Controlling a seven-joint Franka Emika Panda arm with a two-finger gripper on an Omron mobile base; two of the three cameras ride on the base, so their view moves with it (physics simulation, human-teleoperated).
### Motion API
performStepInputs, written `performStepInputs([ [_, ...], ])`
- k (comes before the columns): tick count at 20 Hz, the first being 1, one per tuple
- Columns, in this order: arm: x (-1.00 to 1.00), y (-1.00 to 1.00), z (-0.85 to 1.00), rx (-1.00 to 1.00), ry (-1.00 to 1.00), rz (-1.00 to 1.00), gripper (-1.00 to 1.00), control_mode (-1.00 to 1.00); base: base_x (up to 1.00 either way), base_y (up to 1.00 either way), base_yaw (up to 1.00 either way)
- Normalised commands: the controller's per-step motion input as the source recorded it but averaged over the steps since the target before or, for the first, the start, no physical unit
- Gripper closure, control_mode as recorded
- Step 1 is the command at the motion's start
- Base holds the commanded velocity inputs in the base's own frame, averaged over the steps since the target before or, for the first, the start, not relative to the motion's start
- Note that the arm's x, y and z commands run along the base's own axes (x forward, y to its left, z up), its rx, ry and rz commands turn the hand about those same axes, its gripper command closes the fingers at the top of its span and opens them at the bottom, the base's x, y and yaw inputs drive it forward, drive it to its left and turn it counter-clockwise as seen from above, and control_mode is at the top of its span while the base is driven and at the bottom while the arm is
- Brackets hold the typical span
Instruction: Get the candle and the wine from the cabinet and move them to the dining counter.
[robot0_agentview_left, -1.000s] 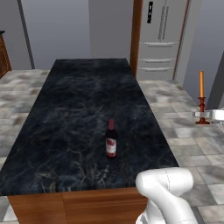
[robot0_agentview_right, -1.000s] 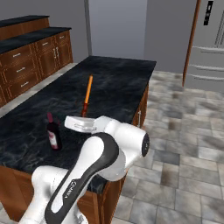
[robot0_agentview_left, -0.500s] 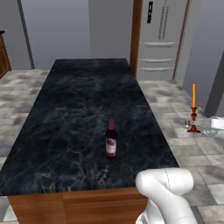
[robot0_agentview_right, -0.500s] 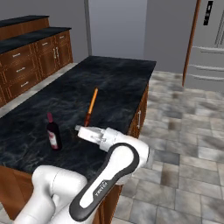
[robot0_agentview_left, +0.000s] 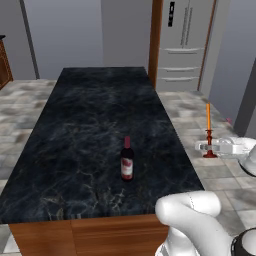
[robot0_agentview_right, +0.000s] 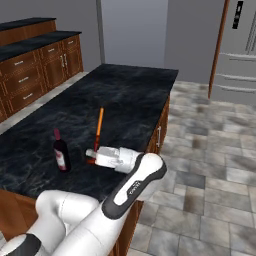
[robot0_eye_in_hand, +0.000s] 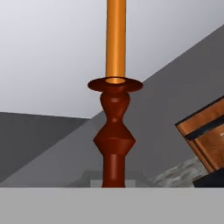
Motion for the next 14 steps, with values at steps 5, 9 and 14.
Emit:
performStepInputs([
  [5, 0.27, -0.02, -0.28, 0.0, -0.17, 0.27, 1.0, -1.0, 0.0, 0.0, 0.0],
  [9, 0.18, 0.0, -0.31, 0.0, -0.26, 0.26, 1.0, -1.0, 0.0, 0.0, 0.0],
  [14, 0.05, 0.0, -0.25, 0.0, -0.25, 0.15, 1.0, -1.0, 0.0, 0.0, 0.0],
])
